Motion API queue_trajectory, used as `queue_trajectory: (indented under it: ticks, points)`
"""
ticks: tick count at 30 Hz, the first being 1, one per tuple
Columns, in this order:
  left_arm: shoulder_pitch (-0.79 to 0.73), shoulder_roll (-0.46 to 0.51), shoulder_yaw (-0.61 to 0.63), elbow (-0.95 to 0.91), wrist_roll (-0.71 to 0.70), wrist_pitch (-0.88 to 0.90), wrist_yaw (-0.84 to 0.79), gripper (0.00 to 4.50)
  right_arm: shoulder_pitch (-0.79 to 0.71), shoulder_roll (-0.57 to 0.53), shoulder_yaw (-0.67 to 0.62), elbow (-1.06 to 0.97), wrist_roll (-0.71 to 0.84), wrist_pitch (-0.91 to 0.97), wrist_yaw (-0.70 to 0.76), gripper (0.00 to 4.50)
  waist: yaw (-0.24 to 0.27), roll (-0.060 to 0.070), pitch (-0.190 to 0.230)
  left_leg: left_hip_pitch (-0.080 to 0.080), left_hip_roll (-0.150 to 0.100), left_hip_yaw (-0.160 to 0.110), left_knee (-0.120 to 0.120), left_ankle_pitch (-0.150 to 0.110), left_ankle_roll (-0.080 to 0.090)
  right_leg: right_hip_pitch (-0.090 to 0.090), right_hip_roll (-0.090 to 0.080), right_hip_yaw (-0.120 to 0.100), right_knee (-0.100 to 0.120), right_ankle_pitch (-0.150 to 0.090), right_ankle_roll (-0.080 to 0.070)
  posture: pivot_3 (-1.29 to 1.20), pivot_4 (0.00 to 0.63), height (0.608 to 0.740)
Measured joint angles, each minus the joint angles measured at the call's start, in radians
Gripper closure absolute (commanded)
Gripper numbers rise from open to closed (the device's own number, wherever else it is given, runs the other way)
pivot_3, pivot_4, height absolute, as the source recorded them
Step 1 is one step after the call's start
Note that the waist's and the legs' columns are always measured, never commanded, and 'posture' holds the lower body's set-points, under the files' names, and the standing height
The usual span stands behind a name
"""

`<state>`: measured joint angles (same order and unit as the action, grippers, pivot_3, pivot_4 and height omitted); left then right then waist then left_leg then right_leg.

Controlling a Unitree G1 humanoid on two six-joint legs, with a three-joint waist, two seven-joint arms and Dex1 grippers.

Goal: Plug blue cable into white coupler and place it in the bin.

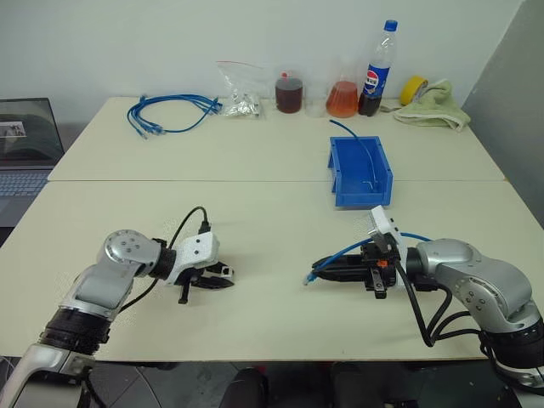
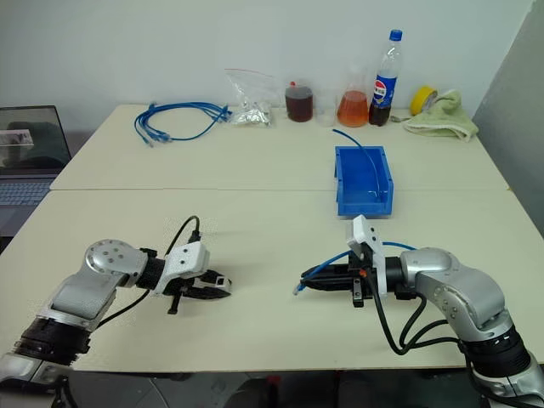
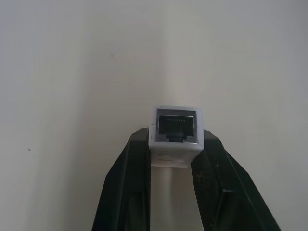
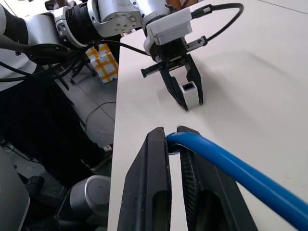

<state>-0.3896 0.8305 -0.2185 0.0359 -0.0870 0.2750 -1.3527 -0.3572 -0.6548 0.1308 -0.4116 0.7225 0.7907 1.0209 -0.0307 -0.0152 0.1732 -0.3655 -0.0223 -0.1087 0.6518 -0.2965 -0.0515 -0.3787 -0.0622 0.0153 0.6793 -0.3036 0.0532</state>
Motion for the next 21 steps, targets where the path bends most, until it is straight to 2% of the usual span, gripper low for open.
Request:
queue_trajectory:
  ticks: [8,21]
  points:
    - [-0.048,-0.085,-0.097,-0.122,0.028,0.178,0.07,3.68,0.015,0.017,0.0,0.001,-0.023,-0.034,-0.019,4.48,-0.001,0.0,0.0,0.0,0.0,0.0,0.002,0.0,0.0,0.0,0.0,0.0,0.0,0.0,0.0,0.0,0.15,0.74]
    - [-0.046,-0.11,-0.128,-0.16,0.037,0.219,0.118,3.68,0.014,0.08,0.034,0.024,-0.096,-0.115,-0.045,4.48,0.001,0.0,0.0,0.001,0.0,-0.002,0.007,0.0,0.0,0.005,0.001,-0.001,0.001,0.0,0.0,0.0,0.15,0.74]
